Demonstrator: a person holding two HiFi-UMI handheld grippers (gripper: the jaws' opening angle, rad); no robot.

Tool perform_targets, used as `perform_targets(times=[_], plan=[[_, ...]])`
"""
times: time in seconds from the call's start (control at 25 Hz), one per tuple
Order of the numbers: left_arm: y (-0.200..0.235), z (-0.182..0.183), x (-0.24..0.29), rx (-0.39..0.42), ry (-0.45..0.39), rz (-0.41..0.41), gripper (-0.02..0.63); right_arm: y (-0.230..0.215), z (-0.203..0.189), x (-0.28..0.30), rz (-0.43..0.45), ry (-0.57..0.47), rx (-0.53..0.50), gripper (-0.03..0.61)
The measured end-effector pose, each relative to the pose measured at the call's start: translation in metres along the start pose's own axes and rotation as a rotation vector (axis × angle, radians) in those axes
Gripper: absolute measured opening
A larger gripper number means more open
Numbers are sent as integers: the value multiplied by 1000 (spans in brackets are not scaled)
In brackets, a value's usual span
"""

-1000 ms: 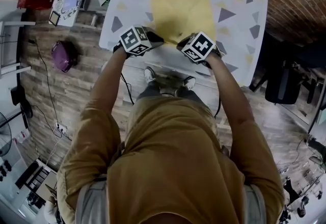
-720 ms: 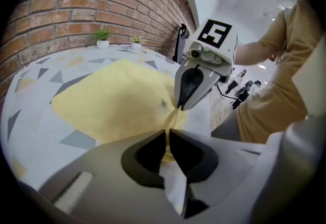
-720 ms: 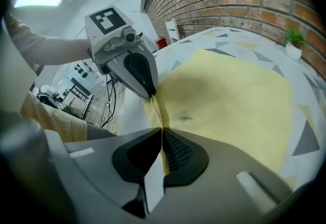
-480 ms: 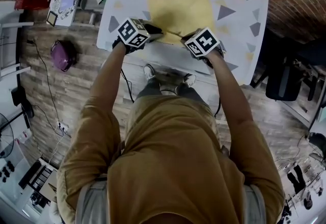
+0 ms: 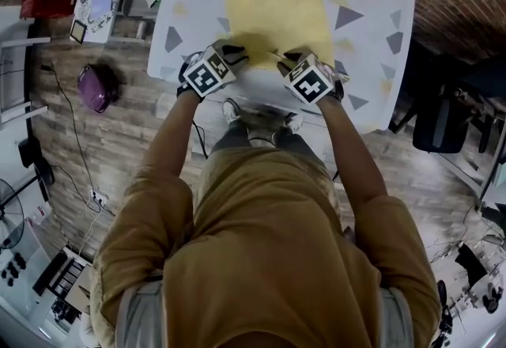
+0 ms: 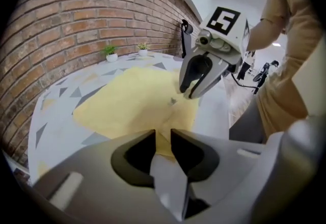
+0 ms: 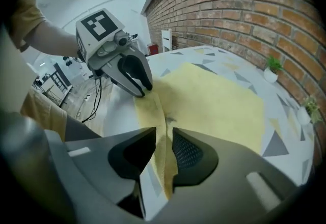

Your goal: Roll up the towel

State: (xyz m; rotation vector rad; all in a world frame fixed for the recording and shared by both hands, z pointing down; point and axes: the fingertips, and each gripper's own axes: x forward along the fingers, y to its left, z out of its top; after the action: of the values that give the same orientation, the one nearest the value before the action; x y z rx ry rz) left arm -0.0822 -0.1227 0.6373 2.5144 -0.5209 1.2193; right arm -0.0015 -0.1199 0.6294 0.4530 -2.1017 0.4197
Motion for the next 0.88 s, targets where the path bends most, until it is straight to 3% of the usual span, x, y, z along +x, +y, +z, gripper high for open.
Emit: perform_targets(times=[0.2, 0.36, 0.64, 0.88], plan=[[1, 13, -14, -58, -140, 109, 100, -5, -13, 0, -89, -27, -11, 81], [-10, -1, 4, -8, -89, 139, 101, -2, -17, 6, -96, -27, -36, 80], [-6, -1, -7, -33, -148, 227, 110, 4, -15, -23, -206, -130, -90, 81], [-28, -3, -16, 82, -150, 218, 110, 24, -35, -19, -234, -96, -192, 81]])
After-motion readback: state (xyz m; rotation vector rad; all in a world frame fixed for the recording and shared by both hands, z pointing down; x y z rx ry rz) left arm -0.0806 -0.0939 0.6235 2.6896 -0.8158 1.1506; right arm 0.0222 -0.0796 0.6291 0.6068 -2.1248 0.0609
